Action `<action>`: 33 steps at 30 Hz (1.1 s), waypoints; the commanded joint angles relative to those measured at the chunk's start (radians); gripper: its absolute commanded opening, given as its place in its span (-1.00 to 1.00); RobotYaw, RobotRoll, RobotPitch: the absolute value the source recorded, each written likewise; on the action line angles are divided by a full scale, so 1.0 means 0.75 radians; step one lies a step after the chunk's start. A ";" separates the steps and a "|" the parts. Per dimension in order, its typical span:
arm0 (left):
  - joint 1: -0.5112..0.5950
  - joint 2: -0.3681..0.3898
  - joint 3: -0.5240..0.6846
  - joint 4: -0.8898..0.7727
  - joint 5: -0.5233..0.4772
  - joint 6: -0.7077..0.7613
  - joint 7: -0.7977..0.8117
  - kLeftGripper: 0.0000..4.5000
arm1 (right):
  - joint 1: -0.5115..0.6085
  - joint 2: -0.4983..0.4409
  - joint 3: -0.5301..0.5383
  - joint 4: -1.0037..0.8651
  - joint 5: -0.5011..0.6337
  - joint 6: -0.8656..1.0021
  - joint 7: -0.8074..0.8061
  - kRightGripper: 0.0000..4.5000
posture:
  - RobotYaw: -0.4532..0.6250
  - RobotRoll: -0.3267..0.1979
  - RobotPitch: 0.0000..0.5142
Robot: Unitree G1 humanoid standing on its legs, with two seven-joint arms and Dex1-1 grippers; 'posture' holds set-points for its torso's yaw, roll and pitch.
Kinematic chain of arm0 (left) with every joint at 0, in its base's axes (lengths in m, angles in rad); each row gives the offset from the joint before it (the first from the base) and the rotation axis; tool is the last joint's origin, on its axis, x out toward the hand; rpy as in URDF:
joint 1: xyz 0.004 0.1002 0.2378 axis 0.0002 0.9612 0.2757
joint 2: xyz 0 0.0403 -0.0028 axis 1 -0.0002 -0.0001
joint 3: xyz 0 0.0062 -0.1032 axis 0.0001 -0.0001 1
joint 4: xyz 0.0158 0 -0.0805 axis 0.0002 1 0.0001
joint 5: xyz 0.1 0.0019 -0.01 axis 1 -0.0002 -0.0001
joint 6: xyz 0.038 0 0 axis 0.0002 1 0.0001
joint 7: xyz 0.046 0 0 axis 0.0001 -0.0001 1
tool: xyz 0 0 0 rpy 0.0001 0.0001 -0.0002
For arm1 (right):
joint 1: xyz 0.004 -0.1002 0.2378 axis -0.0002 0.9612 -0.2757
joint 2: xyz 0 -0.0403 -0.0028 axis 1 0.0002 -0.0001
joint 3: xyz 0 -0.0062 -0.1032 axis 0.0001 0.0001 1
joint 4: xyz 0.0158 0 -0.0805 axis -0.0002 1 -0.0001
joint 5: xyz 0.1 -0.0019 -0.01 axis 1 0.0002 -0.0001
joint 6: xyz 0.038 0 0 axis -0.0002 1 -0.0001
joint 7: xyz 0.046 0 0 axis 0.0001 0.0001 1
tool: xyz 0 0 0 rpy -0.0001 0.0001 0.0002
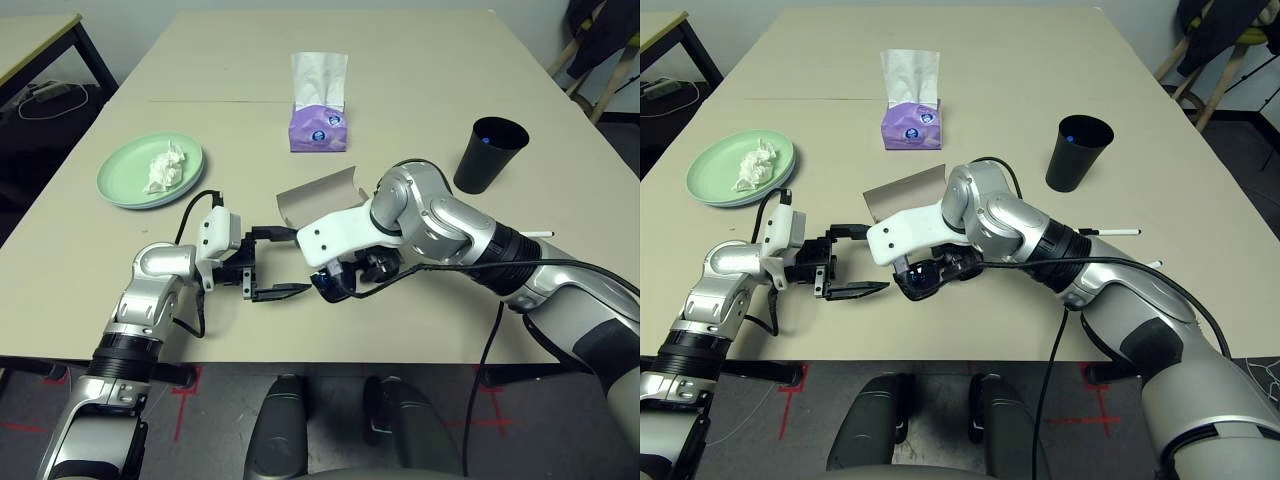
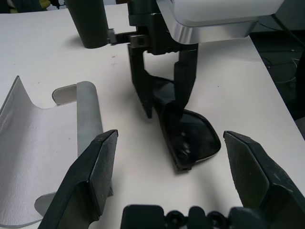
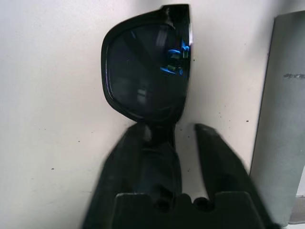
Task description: Organize and tidy the items on the table.
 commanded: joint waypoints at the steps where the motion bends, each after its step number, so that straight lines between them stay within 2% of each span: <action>1: 0.010 -0.003 -0.025 -0.009 0.016 -0.016 -0.006 1.00 | -0.014 0.000 -0.016 -0.040 -0.009 -0.010 0.004 -0.59 | 0.22 0.25 -0.49; 3: 0.010 -0.003 -0.025 -0.008 0.016 -0.016 -0.007 1.00 | -0.019 -0.003 -0.021 -0.052 -0.005 -0.012 0.010 -0.82 | 0.22 0.25 -0.49; 10: 0.001 -0.005 -0.028 0.005 0.021 -0.016 -0.004 1.00 | -0.047 -0.034 -0.058 -0.107 0.025 -0.030 0.040 -0.81 | 0.20 0.25 -0.51; 16: 0.000 -0.007 -0.027 0.009 0.022 -0.015 -0.002 1.00 | -0.096 -0.100 -0.146 -0.144 0.076 -0.075 0.078 -0.81 | 0.20 0.25 -0.51; 23: -0.002 -0.016 -0.010 0.029 0.030 -0.014 0.056 1.00 | -0.189 -0.076 -0.201 0.115 0.022 -0.309 -0.112 -0.81 | 0.20 0.25 -0.51; 27: 0.015 -0.025 0.001 0.020 0.076 -0.046 0.152 1.00 | -0.241 -0.017 -0.197 0.333 -0.052 -0.464 -0.279 -0.81 | 0.22 0.25 -0.49; 33: 0.066 -0.020 0.022 -0.052 0.054 0.018 0.236 1.00 | -0.297 0.094 -0.193 0.573 -0.115 -0.614 -0.421 -0.81 | 0.28 0.25 -0.46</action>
